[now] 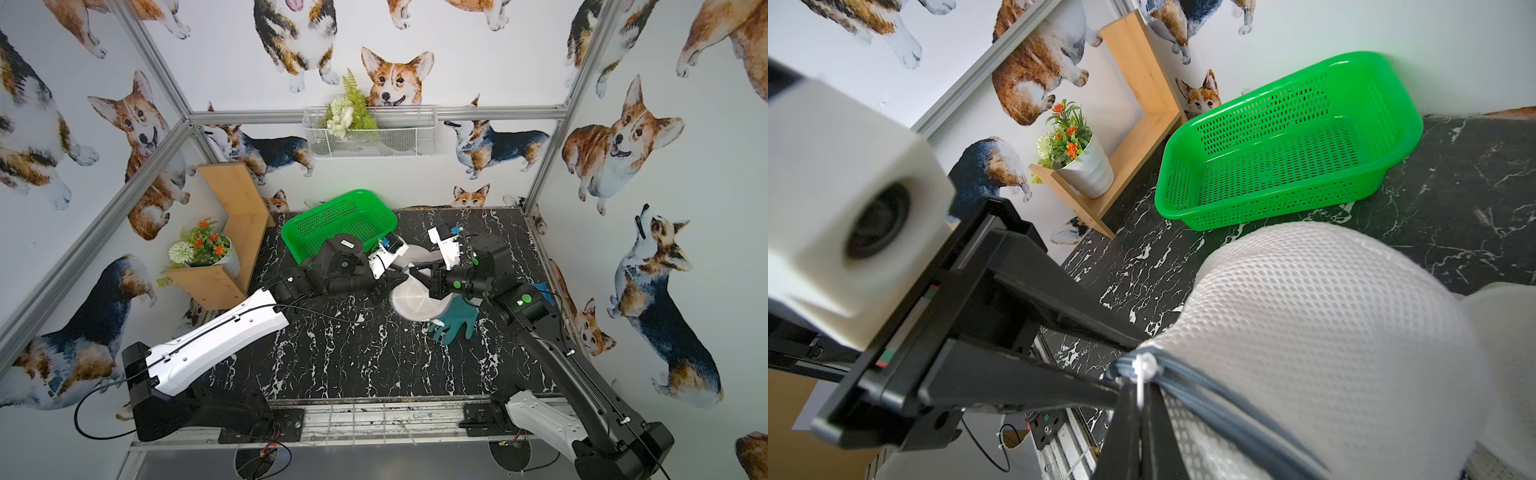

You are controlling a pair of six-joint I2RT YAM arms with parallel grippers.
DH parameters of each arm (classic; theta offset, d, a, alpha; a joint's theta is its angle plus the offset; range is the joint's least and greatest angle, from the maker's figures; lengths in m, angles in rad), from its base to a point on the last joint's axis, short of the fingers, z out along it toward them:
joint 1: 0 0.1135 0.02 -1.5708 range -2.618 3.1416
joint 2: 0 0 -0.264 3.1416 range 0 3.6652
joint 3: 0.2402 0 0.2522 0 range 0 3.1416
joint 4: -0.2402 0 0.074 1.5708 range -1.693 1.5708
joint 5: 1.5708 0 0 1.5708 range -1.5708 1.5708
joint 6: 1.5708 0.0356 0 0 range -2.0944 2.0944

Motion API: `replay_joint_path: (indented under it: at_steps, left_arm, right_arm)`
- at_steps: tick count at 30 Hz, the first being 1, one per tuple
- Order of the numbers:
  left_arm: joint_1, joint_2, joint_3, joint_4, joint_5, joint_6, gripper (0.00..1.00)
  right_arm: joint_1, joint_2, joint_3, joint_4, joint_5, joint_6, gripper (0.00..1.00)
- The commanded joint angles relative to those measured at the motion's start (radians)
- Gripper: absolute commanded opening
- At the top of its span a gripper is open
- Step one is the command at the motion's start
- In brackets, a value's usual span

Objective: Turn the laundry bag inside out
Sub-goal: Zip the zipper on the laundry bag.

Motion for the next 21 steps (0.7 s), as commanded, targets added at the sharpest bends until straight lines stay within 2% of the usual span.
replay_joint_path:
  at_steps: [1, 4, 5, 12, 17, 21]
  left_arm:
    - [0.000, 0.005, 0.003, 0.026, 0.012, -0.001, 0.13]
    - [0.000, 0.005, 0.003, 0.023, 0.010, 0.000, 0.01]
    - [0.000, 0.004, 0.003, 0.022, 0.010, -0.001, 0.00]
    - [0.001, -0.044, -0.046, 0.066, -0.017, -0.004, 0.00]
    - [0.000, -0.128, -0.141, 0.202, -0.015, -0.013, 0.00]
    - [0.000, -0.206, -0.233, 0.337, -0.037, -0.038, 0.00]
  right_arm:
    - [0.002, -0.008, 0.000, 0.046, -0.010, -0.007, 0.00]
    - [0.001, -0.013, 0.001, 0.046, 0.013, -0.007, 0.00]
    - [0.001, -0.014, 0.002, 0.044, 0.030, -0.007, 0.00]
    - [-0.052, -0.040, -0.002, 0.022, 0.183, 0.019, 0.00]
    - [-0.165, -0.061, -0.046, 0.017, 0.148, 0.067, 0.00]
    - [-0.186, -0.068, -0.089, 0.007, 0.135, 0.086, 0.00]
